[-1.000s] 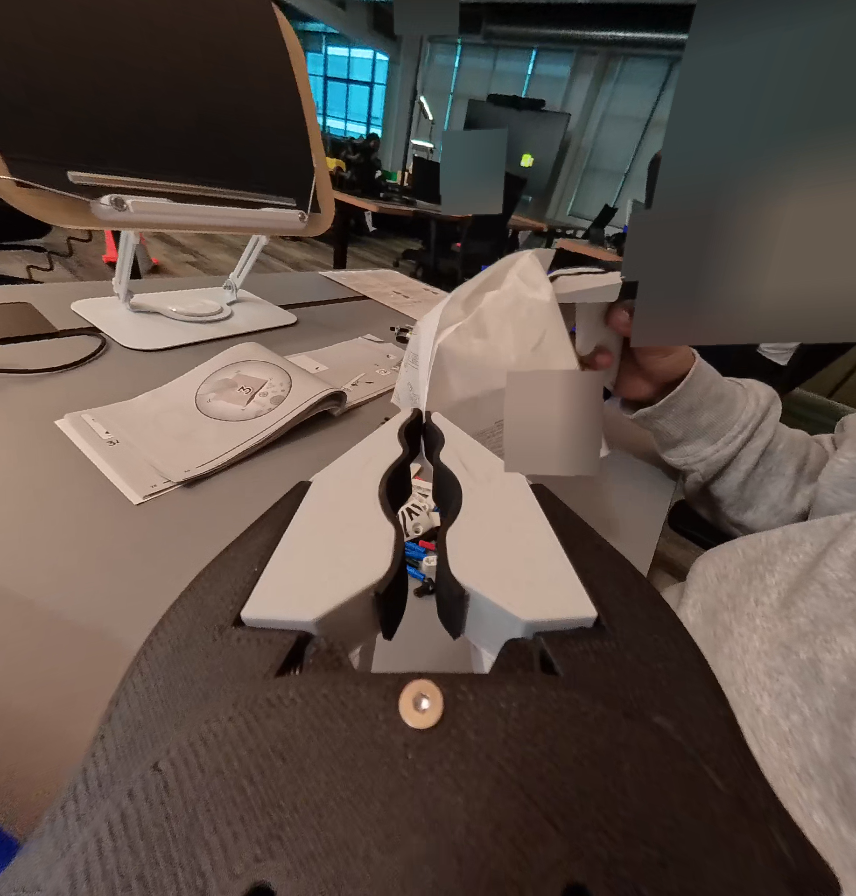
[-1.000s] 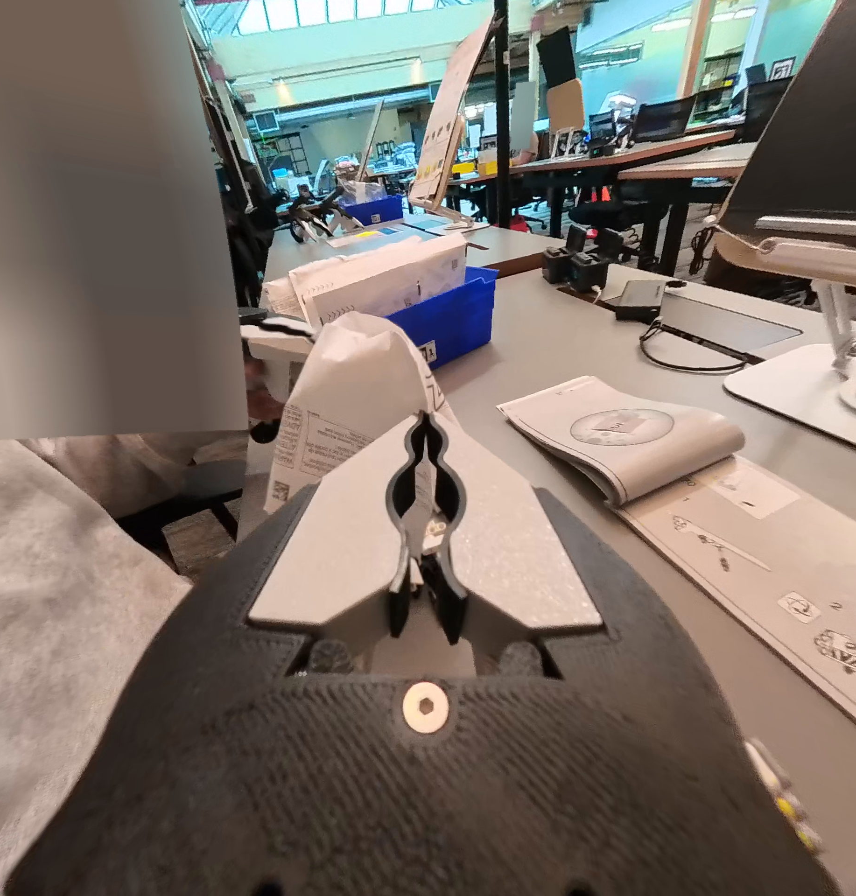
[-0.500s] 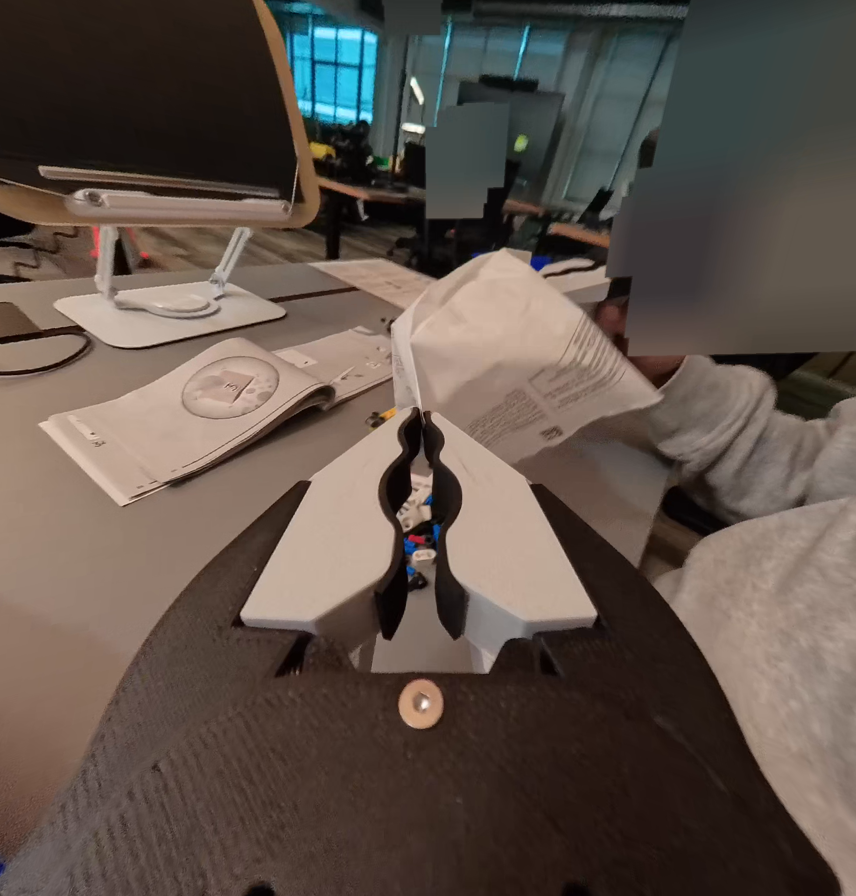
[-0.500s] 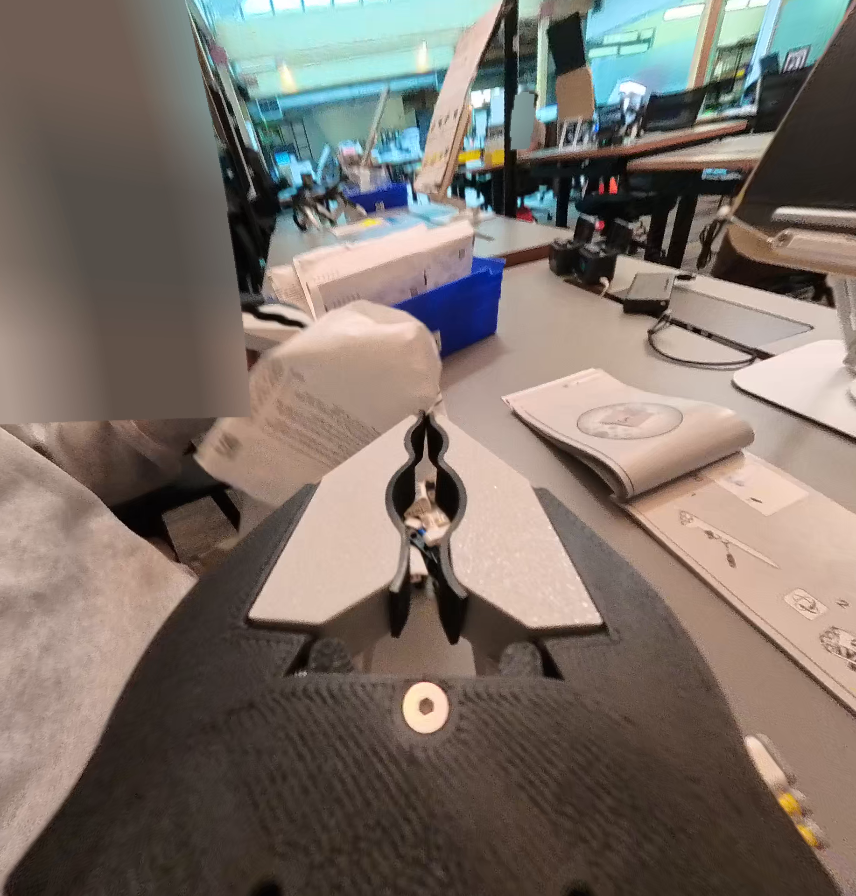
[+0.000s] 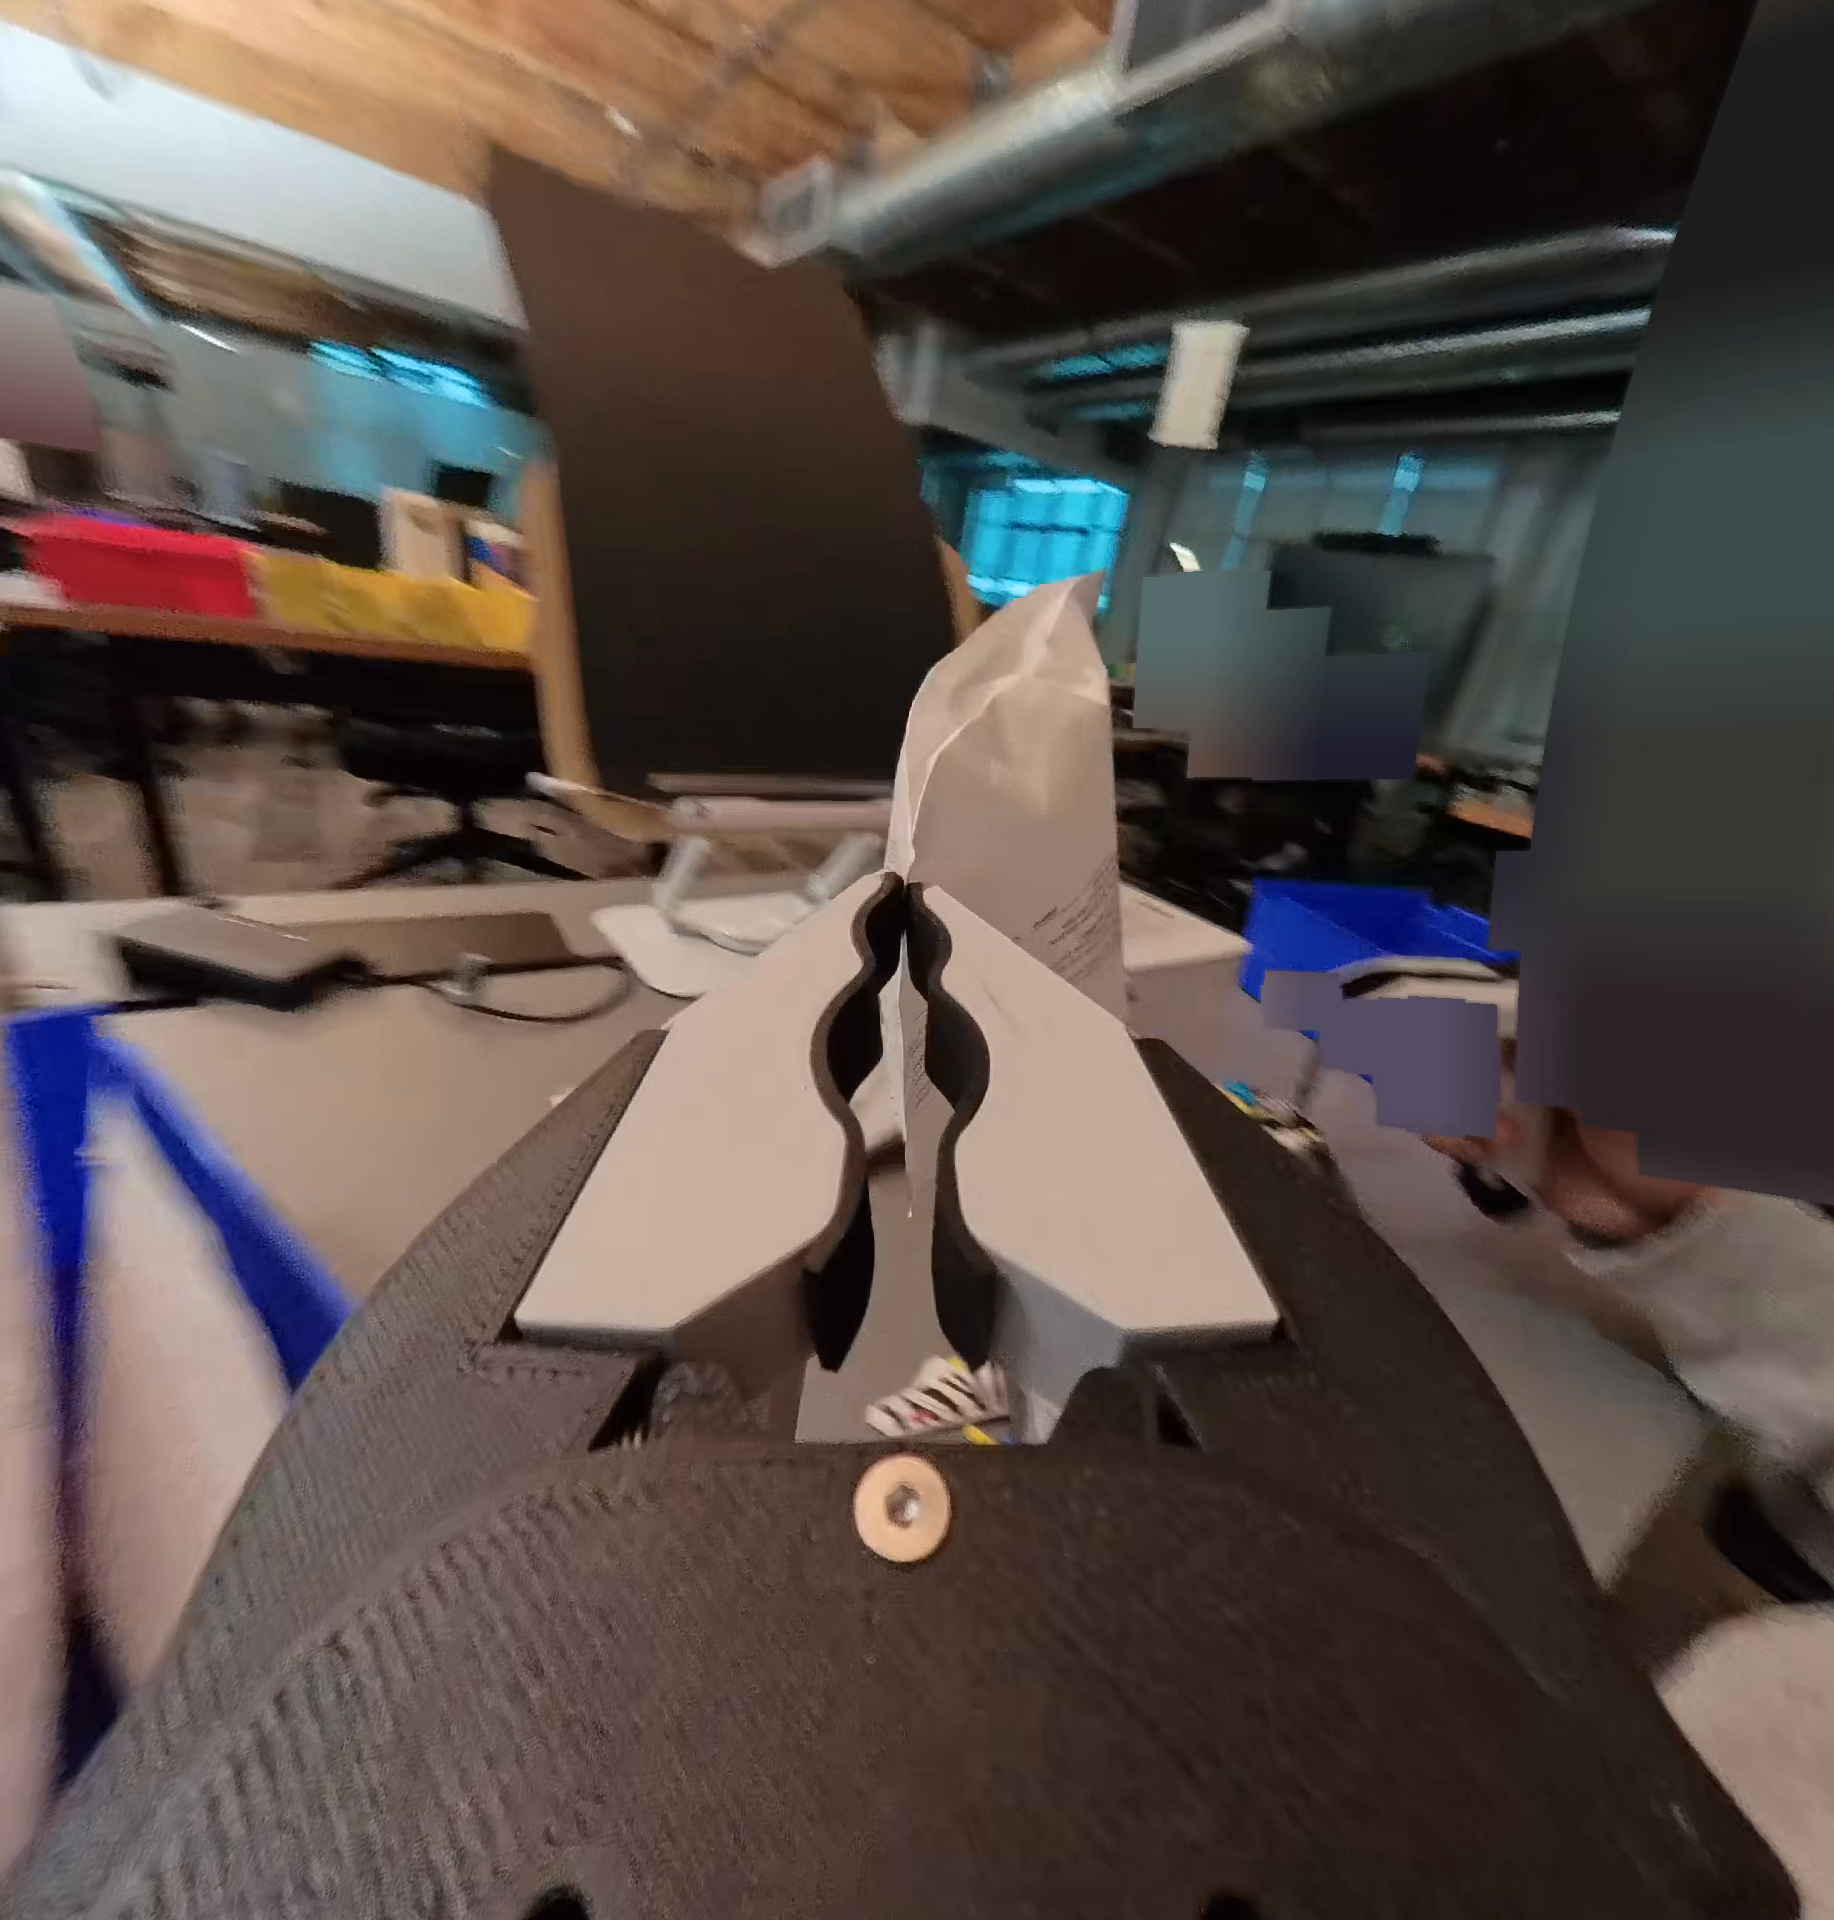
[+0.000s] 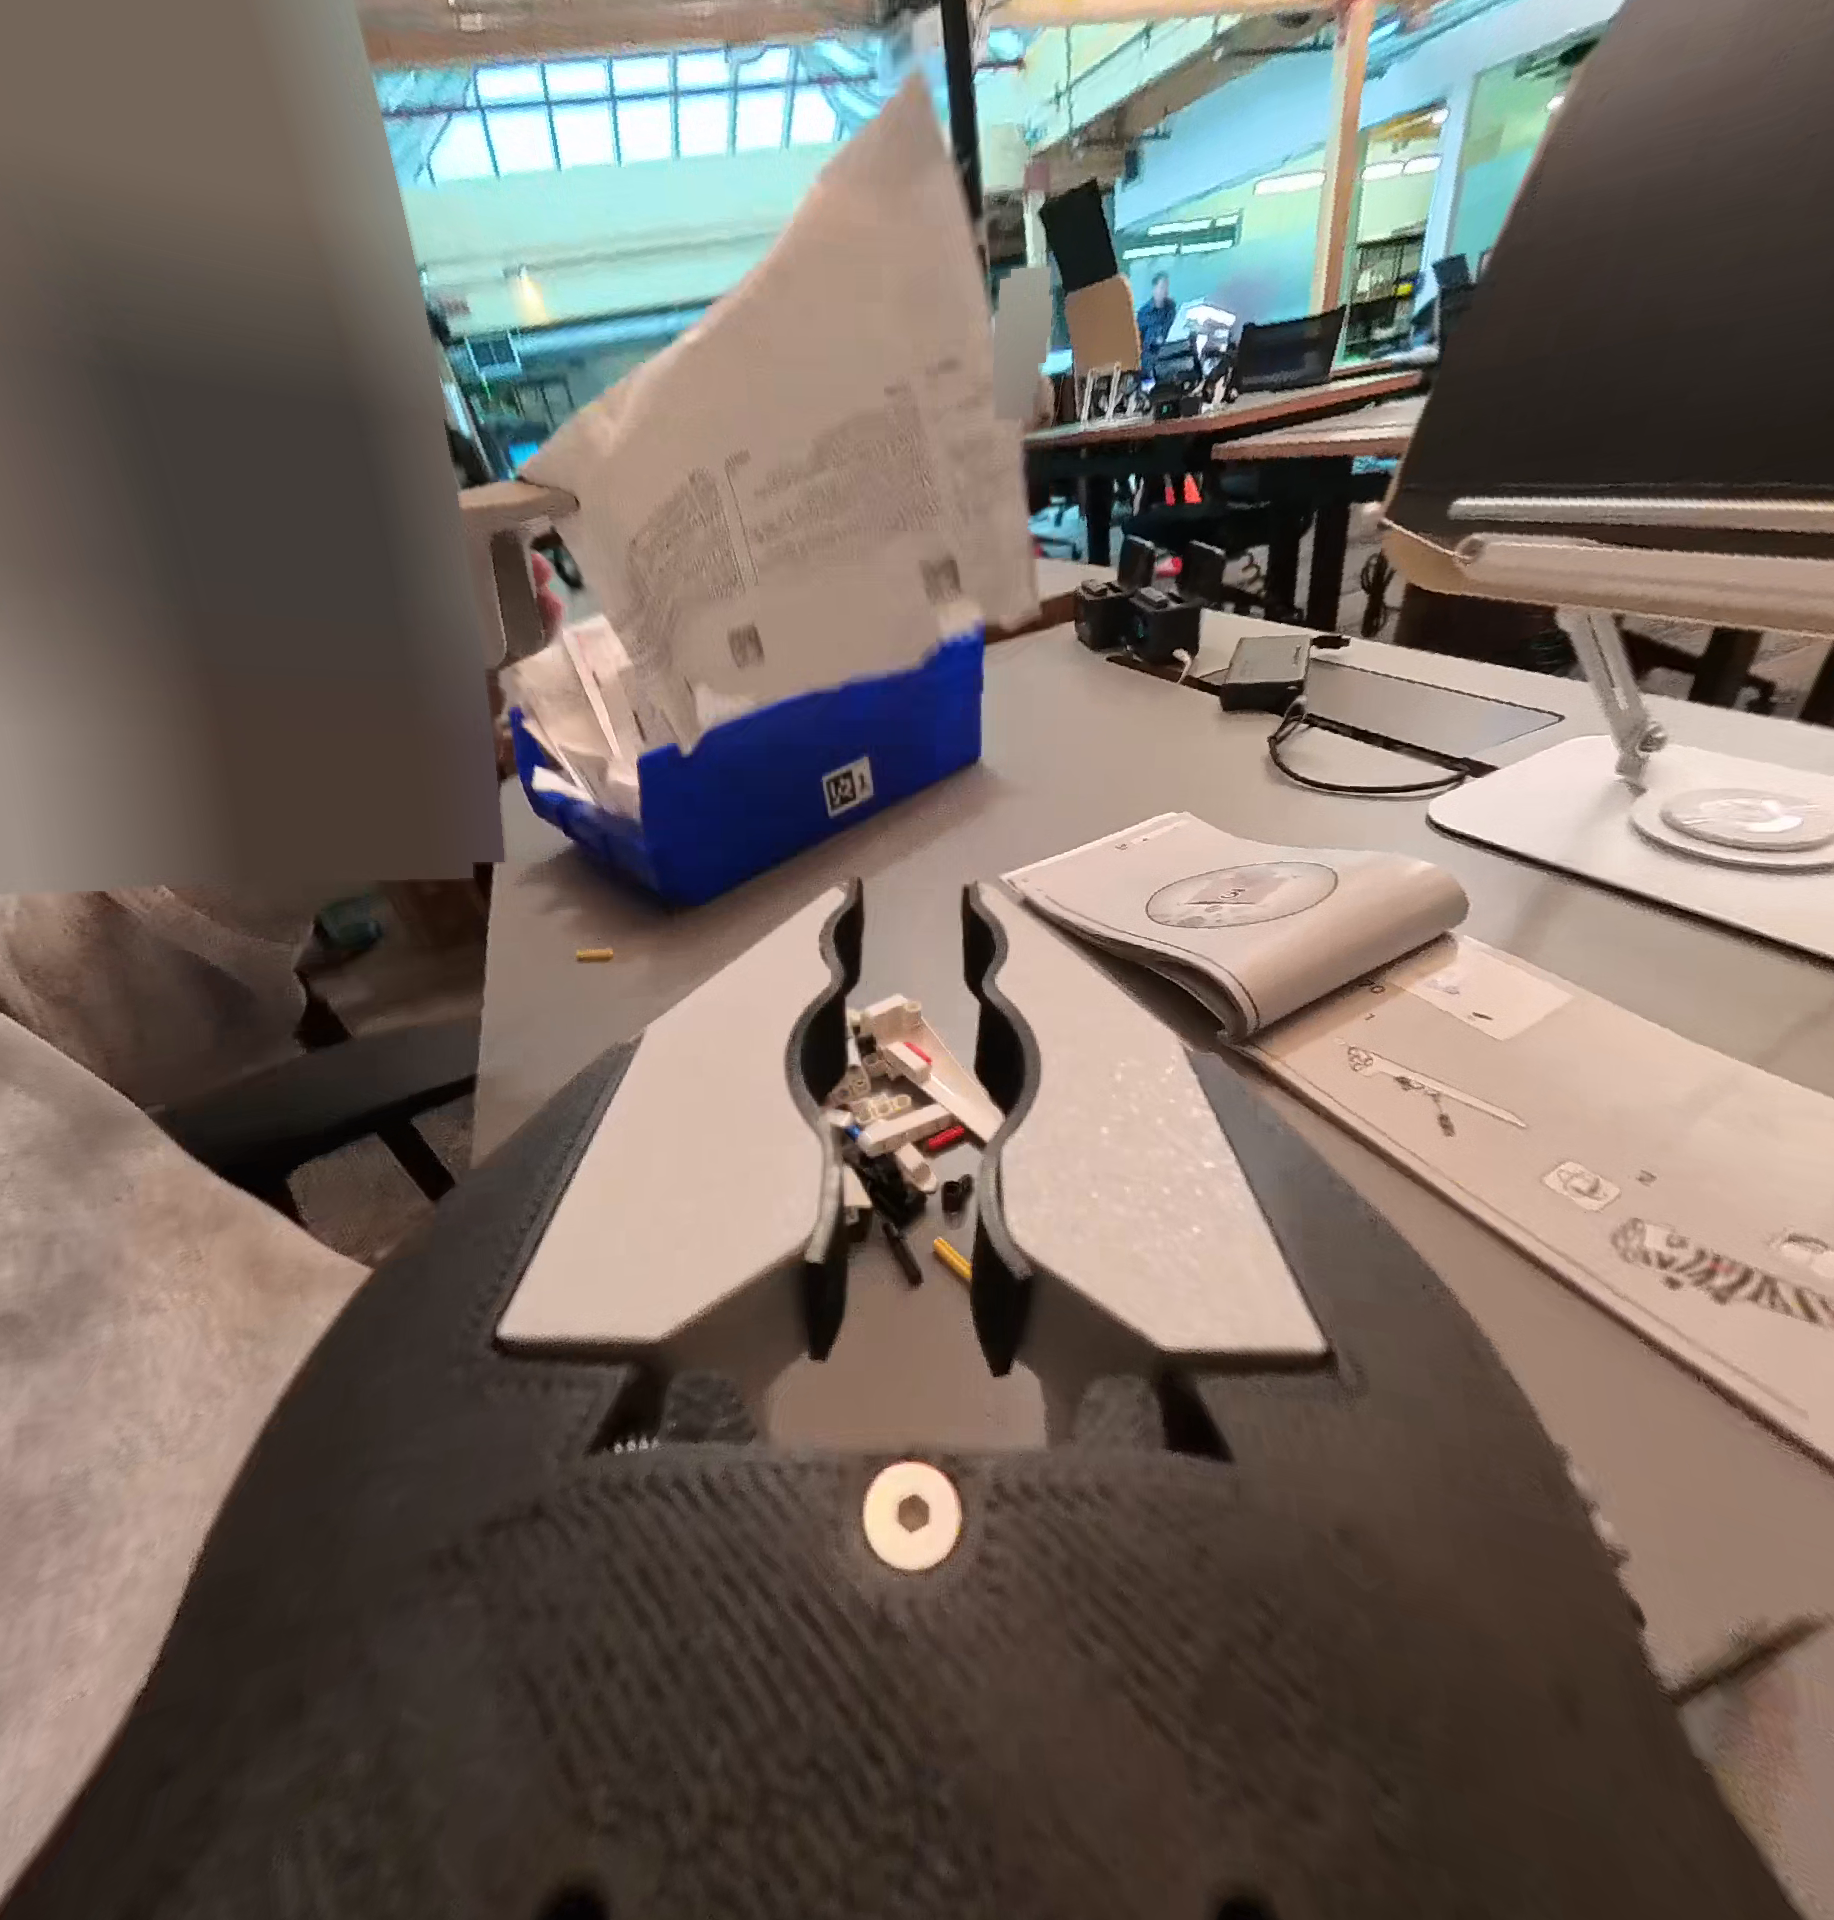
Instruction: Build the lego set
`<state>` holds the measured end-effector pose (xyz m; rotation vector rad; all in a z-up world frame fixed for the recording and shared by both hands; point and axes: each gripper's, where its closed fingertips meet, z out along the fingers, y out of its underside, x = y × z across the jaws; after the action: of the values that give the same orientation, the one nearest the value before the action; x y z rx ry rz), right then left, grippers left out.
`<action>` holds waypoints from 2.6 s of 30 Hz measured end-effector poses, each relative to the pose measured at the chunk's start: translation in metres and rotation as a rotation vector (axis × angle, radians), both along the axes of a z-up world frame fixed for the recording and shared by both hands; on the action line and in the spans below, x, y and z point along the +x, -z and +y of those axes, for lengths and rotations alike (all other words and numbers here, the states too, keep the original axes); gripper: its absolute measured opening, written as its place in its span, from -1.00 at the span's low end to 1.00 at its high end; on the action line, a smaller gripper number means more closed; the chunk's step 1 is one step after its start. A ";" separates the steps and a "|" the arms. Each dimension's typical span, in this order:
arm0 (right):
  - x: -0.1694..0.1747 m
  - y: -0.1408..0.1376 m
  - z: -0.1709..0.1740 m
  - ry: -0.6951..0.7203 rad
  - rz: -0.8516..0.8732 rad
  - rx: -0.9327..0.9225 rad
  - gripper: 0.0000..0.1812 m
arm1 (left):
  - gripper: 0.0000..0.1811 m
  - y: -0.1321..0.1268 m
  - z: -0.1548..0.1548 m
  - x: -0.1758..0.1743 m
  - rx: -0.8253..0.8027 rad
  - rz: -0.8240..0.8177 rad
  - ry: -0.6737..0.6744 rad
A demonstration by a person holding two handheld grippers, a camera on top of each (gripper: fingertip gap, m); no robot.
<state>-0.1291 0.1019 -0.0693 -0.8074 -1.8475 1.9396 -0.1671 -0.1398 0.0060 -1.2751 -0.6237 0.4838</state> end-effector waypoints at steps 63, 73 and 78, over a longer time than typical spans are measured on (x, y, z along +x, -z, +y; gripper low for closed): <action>0.010 0.014 0.002 -0.056 -0.059 -0.114 -0.85 | -0.35 0.159 -0.292 -0.007 -0.092 -0.586 -0.998; 0.009 0.019 0.000 -0.058 -0.072 -0.111 -0.85 | -0.94 0.154 -0.283 -0.019 -0.059 -0.484 -0.893; 0.009 0.020 -0.001 -0.063 -0.076 -0.114 -0.84 | -0.94 0.151 -0.312 -0.034 0.002 -0.469 -0.956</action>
<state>-0.1203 0.1013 -0.0891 -0.8797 -1.8393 2.0968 -0.2009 -0.4516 -0.1455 -1.0270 -1.6490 0.9643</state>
